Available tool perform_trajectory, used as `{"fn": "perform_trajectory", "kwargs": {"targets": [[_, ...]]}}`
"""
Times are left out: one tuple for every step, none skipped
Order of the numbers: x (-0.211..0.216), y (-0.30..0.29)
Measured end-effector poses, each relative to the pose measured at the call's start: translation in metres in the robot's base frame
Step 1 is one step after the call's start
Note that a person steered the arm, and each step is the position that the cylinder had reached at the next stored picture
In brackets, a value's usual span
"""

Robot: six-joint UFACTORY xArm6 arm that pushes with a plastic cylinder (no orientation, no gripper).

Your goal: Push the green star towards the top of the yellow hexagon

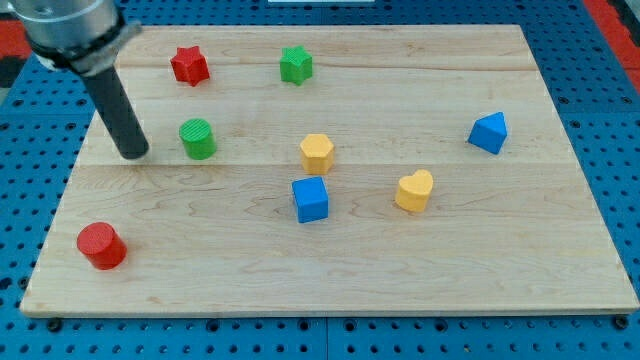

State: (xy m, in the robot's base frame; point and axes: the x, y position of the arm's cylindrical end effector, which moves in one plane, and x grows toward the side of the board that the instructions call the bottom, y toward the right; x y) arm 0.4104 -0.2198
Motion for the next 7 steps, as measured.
{"fn": "perform_trajectory", "kwargs": {"targets": [[-0.014,0.077],[-0.001,0.099],[-0.050,0.088],[-0.110,0.109],[-0.173,0.103],[-0.180,0.160],[-0.137,0.157]]}}
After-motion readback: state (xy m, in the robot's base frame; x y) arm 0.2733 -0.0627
